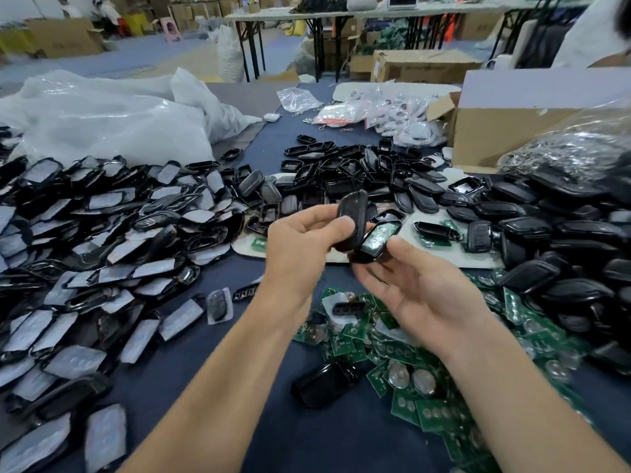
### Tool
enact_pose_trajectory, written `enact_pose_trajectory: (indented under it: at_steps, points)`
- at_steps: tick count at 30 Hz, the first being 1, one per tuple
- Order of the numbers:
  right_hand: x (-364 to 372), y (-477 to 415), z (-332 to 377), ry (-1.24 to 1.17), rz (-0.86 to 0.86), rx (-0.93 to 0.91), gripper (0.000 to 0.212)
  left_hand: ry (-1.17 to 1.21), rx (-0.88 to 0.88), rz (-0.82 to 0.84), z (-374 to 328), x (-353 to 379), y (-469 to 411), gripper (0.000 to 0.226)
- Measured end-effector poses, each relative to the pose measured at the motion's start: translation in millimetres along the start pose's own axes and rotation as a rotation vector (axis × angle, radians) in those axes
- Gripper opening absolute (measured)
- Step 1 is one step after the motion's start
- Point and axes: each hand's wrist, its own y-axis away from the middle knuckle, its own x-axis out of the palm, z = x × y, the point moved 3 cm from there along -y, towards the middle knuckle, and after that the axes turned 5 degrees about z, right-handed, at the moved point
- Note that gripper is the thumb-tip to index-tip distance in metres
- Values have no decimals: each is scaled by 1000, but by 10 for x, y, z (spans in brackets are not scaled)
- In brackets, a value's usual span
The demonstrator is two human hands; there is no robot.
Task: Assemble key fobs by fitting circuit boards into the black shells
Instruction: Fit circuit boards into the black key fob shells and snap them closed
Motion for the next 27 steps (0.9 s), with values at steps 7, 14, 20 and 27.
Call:
enact_pose_trajectory:
  at_steps: [7,14,20,27]
  points:
    - [-100,-69,65,60,-78,-21,24,109,-14,20,276,109,106,23]
    - [-152,-74,110,83,-81,-25,30,55,-44,21,268,105,54,22]
    - [-147,-88,96,146,-75,-31,21,50,-58,-44,284,36,-14,23]
    - [-116,-69,153,273,18,-103,31,116,-81,-35,255,9,-43,18]
